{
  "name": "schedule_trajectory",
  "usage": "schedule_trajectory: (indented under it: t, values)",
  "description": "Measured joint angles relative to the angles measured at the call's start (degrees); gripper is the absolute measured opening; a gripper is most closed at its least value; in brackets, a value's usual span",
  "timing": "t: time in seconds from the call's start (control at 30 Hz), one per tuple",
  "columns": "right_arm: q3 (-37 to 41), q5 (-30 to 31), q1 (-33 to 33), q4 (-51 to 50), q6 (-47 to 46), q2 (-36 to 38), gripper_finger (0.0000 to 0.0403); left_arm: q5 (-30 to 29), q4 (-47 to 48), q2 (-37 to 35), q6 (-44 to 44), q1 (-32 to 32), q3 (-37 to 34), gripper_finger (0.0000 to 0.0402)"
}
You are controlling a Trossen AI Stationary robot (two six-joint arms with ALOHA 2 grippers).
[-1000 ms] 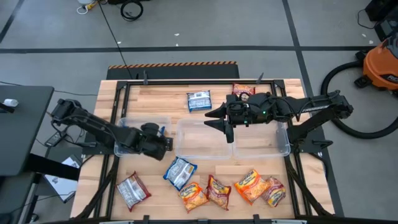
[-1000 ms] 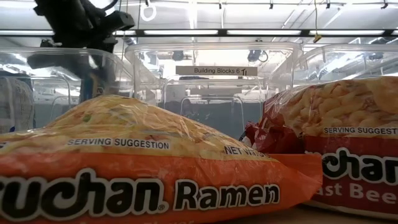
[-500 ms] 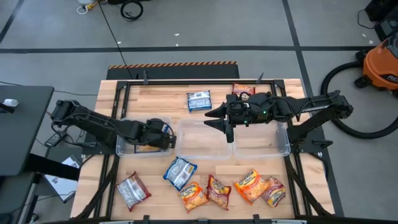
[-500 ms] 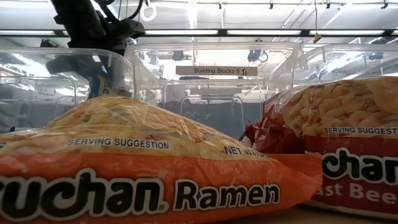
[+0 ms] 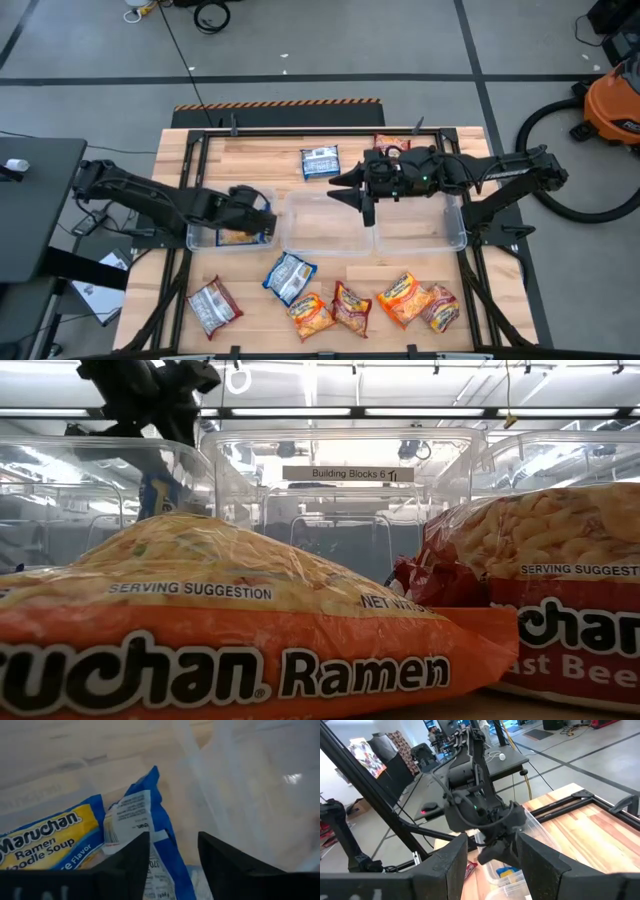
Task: Sort Maruchan noodles
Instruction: Put the blue noodle pack into the left transparent bin, then adjust the blue noodle pack
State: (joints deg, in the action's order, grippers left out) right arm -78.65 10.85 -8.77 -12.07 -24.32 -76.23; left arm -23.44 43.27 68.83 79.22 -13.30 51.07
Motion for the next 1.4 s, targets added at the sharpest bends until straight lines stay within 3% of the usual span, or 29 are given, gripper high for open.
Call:
schedule_trajectory:
  t: [0.2,0.4,0.53,0.97,1.27,1.4]
  values:
    - [0.0,0.0,0.06,-0.03,0.02,0.0,0.0177,0.8,4.93,-5.82,-0.43,-0.04,0.0,0.0221]
    - [0.0,-0.02,0.09,-0.08,0.02,0.0,0.0177,5.43,16.72,-12.77,2.22,-0.04,0.0,0.0221]
    - [0.0,-0.02,0.09,-0.1,0.45,0.0,0.0177,7.9,26.57,-13.35,7.51,-0.03,0.0,0.0212]
    - [0.0,-0.01,0.01,-0.56,0.31,-0.15,0.0177,14.78,28.05,-0.38,9.72,4.7,0.0,0.0158]
    - [0.0,-1.21,-0.09,-2.1,0.28,-0.8,0.0177,22.65,23.45,8.5,-2.62,9.66,0.0,0.0142]
    - [0.0,-2.8,-0.09,-2.03,1.38,-0.81,0.0177,22.06,20.81,9.92,-11.66,9.48,-0.03,0.0142]
